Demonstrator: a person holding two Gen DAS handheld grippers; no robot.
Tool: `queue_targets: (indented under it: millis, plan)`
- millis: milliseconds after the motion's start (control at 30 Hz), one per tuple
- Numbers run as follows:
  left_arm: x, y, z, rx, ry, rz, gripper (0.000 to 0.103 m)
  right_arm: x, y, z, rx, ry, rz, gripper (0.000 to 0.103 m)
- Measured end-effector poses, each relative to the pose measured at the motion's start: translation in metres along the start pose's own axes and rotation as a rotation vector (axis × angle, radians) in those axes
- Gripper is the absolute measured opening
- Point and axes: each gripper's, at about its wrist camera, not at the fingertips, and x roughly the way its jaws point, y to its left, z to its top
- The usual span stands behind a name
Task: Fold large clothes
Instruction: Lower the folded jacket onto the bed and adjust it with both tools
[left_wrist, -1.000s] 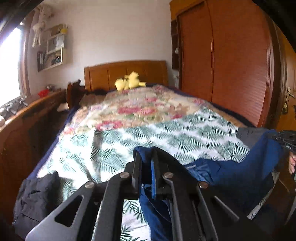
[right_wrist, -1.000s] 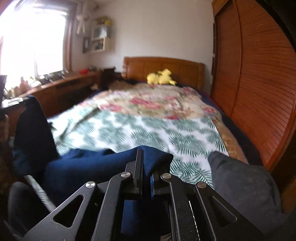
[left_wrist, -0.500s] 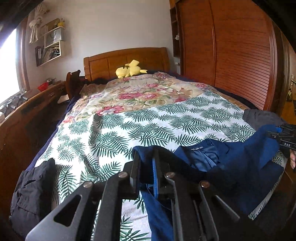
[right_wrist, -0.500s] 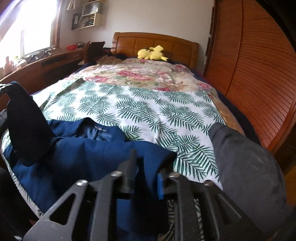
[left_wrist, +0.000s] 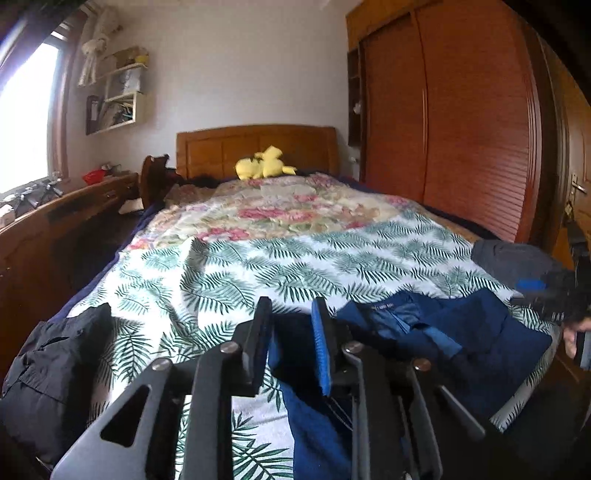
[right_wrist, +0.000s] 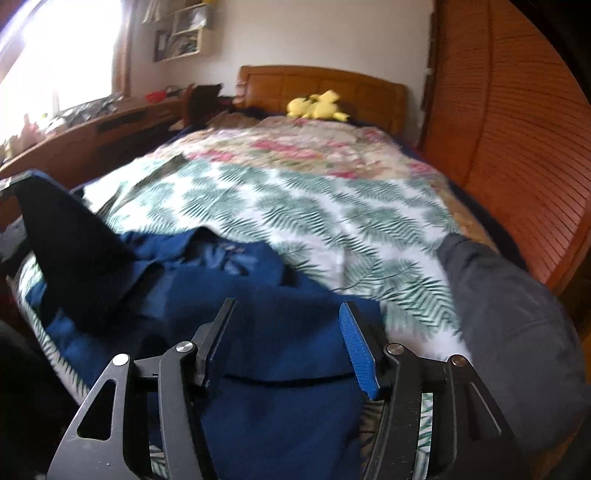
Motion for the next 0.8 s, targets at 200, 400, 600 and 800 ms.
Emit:
queue_targets:
  millis: [200, 400, 600, 800]
  plan:
    - [-0.001, -0.002, -0.008, -0.017, 0.005, -0.066, 0.023, 0.03, 0.044, -0.012, -0.069, 0.069, 0.107, 0.057]
    - [0.012, -0.007, -0.021, -0.008, 0.061, -0.085, 0.023, 0.06, 0.077, -0.026, -0.133, 0.147, 0.138, 0.057]
    - [0.016, -0.007, -0.029, -0.017, 0.089, -0.089, 0.024, 0.077, 0.074, -0.032, -0.151, 0.201, 0.084, 0.057]
    - [0.013, -0.007, -0.03, -0.025, 0.087, -0.086, 0.024, 0.081, 0.06, -0.022, -0.163, 0.227, 0.106, 0.008]
